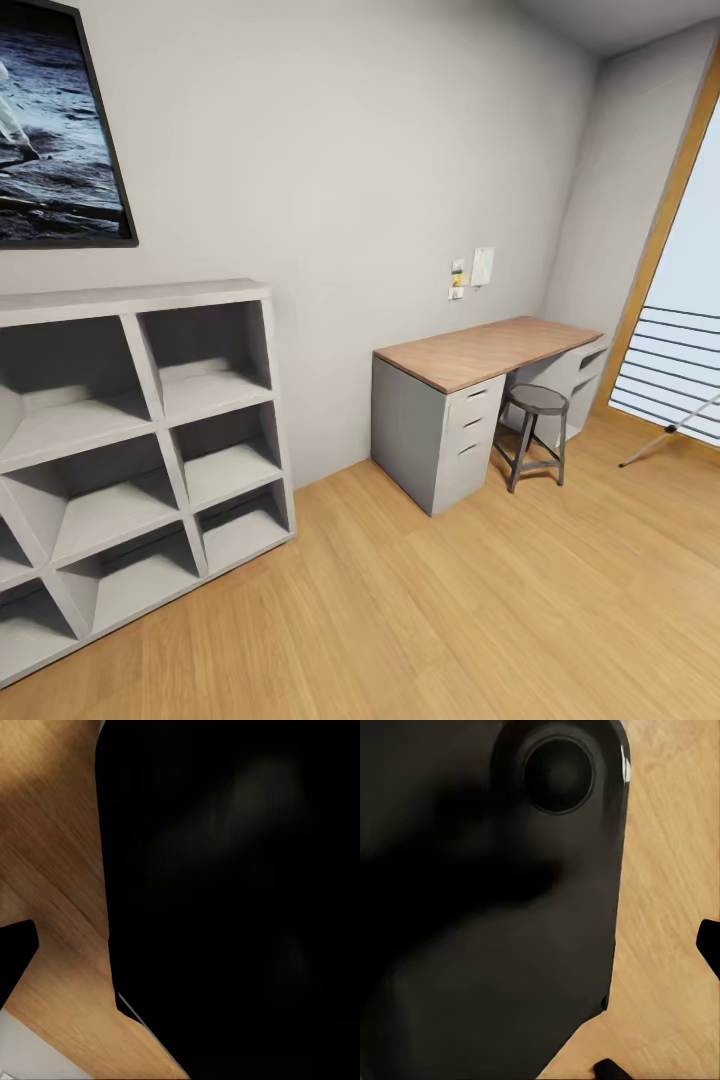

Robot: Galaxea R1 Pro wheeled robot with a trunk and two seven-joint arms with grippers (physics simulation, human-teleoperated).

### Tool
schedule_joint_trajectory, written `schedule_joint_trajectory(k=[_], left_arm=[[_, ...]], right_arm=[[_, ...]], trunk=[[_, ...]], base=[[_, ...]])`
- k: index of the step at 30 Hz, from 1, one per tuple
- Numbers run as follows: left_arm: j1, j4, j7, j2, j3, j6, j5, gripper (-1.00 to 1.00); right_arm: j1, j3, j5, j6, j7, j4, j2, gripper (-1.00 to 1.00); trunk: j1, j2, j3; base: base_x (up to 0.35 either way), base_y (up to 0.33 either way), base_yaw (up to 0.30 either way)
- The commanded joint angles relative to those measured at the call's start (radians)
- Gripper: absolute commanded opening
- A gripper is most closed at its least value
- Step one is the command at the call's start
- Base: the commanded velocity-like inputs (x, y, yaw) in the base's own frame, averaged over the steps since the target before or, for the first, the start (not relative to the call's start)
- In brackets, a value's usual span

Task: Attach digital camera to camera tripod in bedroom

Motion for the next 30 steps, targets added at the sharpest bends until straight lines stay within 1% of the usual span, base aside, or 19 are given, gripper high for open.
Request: schedule_joint_trajectory(k=[1,3,30], left_arm=[[0.0,0.0,0.0,0.0,0.0,0.0,0.0,1.0],[-0.005,0.006,-0.009,-0.002,0.003,0.005,-0.002,1.0],[-0.005,0.005,-0.009,-0.002,0.003,0.005,-0.002,1.0]], right_arm=[[0.0,0.0,0.0,0.0,0.0,0.0,0.0,1.0],[-0.002,-0.001,-0.001,0.005,-0.001,0.0,-0.009,1.0],[-0.002,-0.001,-0.001,0.005,-0.001,0.0,-0.009,1.0]], trunk=[[0.0,0.0,0.0],[0.0,0.0,0.0],[0.0,0.0,0.0]], base=[[0.0,0.0,0.0],[0.0,0.0,0.0],[0.0,0.0,0.0]])
